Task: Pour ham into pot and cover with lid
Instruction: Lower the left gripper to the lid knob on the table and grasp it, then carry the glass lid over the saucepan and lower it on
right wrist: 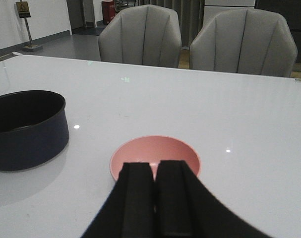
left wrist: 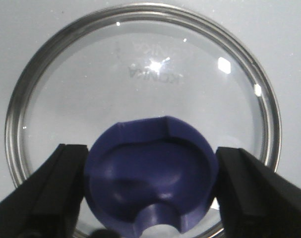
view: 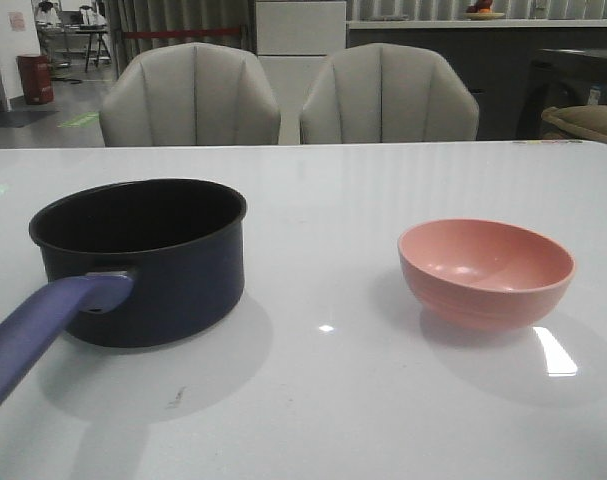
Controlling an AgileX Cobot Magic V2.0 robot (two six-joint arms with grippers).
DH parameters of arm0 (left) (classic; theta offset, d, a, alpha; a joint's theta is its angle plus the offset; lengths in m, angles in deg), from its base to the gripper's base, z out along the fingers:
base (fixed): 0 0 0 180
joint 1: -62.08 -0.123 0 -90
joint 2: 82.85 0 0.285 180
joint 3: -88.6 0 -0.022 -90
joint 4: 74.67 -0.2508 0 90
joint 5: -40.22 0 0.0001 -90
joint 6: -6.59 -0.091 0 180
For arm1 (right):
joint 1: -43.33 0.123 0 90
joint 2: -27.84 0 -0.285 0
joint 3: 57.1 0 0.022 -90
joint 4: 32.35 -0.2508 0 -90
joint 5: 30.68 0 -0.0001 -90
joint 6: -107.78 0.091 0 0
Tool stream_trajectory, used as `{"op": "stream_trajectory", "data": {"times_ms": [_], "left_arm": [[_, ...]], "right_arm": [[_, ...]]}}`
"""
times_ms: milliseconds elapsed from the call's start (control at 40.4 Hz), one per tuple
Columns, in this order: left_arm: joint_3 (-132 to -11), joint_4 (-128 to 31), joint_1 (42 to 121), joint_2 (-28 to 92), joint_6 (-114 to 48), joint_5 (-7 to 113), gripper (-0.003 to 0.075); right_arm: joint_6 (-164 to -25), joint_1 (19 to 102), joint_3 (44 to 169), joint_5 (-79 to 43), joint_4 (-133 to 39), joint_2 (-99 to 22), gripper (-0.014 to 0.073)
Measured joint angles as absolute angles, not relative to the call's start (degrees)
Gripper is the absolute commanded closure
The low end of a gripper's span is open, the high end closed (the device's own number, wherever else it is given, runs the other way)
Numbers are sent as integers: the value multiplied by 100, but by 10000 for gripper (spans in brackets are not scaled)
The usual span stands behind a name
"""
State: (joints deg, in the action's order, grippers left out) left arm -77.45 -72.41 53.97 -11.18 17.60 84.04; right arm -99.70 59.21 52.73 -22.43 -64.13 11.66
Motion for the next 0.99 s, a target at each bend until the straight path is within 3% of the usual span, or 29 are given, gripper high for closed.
{"op": "stream_trajectory", "data": {"times_ms": [198, 991], "left_arm": [[-7757, -7241, 5397, -1118, 1760, 8394, 388], [-7757, -7261, 5397, -827, 1770, 8359, 389]], "right_arm": [[-9970, 5921, 5273, -2243, -6413, 1166, 456], [-9970, 5921, 5273, -2243, -6413, 1166, 456]]}}
